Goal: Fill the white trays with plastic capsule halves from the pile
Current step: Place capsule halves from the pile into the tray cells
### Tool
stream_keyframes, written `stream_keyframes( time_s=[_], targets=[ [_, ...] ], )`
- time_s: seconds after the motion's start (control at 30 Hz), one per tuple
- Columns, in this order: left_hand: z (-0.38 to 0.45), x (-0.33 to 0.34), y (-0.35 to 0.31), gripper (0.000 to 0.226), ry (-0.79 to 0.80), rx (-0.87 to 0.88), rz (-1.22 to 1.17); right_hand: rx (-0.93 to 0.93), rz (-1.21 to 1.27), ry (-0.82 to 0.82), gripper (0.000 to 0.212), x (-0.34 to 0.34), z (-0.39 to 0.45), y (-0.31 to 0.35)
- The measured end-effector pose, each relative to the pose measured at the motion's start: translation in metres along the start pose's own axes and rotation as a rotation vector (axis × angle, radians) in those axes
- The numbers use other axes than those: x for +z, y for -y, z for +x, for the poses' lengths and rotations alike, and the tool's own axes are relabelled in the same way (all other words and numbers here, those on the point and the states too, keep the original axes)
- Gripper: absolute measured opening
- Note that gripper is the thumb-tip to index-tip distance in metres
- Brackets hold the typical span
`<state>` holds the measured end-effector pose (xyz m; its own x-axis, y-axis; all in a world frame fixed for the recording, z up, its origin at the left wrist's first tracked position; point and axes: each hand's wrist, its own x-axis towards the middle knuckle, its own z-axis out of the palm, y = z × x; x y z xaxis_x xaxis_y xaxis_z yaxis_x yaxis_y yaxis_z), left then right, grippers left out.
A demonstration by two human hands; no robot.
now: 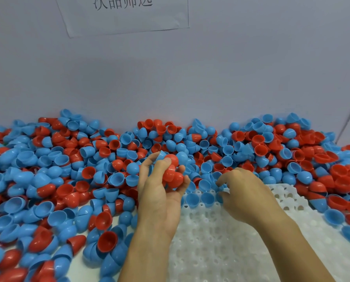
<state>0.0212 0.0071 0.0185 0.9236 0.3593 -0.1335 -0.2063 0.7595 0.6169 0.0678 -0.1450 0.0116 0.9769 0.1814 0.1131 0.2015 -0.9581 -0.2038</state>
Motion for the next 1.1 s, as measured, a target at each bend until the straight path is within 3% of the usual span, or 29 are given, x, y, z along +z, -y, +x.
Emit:
stream_keyframes(
  time_s=[0.1, 0.27, 0.37, 0.43, 0.5, 0.63, 0.8, 1.1],
  targets=[
    [-0.001, 0.000, 0.000, 0.039, 0.022, -0.016, -0.016, -0.046, 0.070, -0.052, 0.032, -0.007, 0.001, -0.001],
    [-0.003, 0.002, 0.001, 0.038, 0.112, -0.076, 0.006, -0.072, 0.733, -0.186, 0.016, -0.023, 0.004, 0.017],
    [-0.005, 0.003, 0.002, 0.042, 0.224, -0.120, 0.046, 0.030, 0.964, -0.062, 0.032, -0.024, 0.002, 0.023],
    [-0.006, 0.004, 0.002, 0.039, 0.302, -0.142, 0.070, 0.041, 1.080, 0.055, 0.026, -0.024, -0.001, 0.025],
    [-0.007, 0.004, 0.002, 0.036, 0.338, -0.154, 0.082, 0.039, 1.183, 0.034, 0.015, -0.027, -0.003, 0.024],
    [-0.006, 0.005, 0.004, 0.038, 0.302, -0.124, 0.134, 0.041, 1.231, -0.070, 0.008, -0.030, -0.001, 0.016],
    [-0.003, 0.005, 0.006, 0.041, 0.189, -0.094, 0.109, -0.009, 1.238, -0.128, 0.015, -0.031, 0.000, 0.011],
    [-0.003, 0.004, 0.006, 0.039, 0.171, -0.173, 0.090, -0.121, 1.018, -0.224, 0.027, -0.030, 0.000, 0.009]
  ],
)
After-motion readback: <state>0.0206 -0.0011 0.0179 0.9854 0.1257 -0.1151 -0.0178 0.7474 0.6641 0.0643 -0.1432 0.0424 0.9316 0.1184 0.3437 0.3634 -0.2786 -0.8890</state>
